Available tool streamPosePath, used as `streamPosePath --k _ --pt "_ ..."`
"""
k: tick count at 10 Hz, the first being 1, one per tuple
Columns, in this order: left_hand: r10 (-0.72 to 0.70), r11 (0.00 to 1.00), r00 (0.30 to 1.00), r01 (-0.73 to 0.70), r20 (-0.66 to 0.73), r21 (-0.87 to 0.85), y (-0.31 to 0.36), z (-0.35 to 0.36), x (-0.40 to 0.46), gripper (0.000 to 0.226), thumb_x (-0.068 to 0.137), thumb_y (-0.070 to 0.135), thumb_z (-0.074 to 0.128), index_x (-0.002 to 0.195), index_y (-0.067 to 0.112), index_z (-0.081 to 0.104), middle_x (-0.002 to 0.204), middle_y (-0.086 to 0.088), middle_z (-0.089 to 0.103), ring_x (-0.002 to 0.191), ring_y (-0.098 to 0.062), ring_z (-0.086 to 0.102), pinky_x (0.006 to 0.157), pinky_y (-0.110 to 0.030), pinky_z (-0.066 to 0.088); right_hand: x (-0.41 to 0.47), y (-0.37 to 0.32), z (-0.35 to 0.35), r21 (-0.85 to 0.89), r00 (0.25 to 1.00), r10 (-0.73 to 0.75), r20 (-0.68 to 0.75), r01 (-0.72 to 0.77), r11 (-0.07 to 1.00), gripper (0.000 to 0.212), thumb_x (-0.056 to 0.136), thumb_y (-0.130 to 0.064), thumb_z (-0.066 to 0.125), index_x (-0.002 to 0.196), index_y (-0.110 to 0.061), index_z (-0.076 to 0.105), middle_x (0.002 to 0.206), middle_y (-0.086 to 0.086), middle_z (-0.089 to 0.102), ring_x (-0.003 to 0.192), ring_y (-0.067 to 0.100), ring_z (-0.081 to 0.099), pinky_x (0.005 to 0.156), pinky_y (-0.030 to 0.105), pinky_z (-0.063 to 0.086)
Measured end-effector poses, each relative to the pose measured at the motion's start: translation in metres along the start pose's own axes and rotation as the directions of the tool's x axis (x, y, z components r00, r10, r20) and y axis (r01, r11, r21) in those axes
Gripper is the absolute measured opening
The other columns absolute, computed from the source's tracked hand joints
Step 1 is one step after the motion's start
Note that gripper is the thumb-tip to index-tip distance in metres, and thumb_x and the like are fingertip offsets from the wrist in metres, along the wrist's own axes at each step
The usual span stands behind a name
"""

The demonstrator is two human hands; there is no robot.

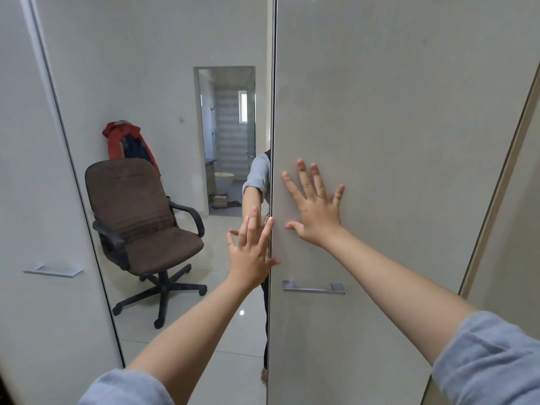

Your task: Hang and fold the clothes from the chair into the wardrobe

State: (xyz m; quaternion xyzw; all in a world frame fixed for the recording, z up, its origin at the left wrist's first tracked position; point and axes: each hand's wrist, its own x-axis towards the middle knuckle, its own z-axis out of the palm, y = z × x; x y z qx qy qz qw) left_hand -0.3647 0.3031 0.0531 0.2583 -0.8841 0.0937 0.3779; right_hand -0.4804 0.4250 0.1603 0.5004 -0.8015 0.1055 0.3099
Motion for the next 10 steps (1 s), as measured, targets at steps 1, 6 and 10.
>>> streamPosePath --k 1,6,10 --pt "0.024 0.999 1.0 -0.024 -0.007 -0.023 -0.001 0.0 -0.001 0.123 0.048 0.055 0.086 0.147 0.024 0.019 0.155 -0.014 0.013 0.139 -0.03 0.023 0.09 -0.066 0.041 -0.003 0.0 -0.002 0.041 0.999 -0.016 -0.038 0.018 0.999 0.114 0.072 -0.051 0.074 0.15 -0.036 -0.008 0.153 -0.007 -0.031 0.143 0.02 -0.027 0.099 0.077 0.004" --pt "0.112 0.994 0.989 -0.113 -0.093 -0.011 -0.008 -0.003 0.0 0.121 0.045 0.058 0.085 0.144 0.02 0.027 0.152 -0.018 0.017 0.129 -0.035 0.03 0.088 -0.066 0.043 -0.007 0.005 0.006 0.193 0.953 0.008 -0.302 0.053 0.98 0.099 0.066 -0.035 0.083 0.148 -0.016 0.031 0.16 0.008 0.008 0.146 0.019 0.003 0.098 0.075 0.02" --pt "0.05 0.961 0.991 -0.081 -0.122 -0.262 0.004 -0.007 -0.021 0.098 0.072 0.056 0.061 0.15 0.027 0.008 0.159 -0.013 0.005 0.141 -0.034 0.022 0.103 -0.059 0.034 -0.026 0.006 -0.018 0.46 0.727 0.174 -0.664 0.214 0.862 0.06 0.079 -0.026 0.072 0.133 -0.009 0.052 0.145 0.012 0.044 0.134 0.021 0.042 0.106 0.056 0.035"
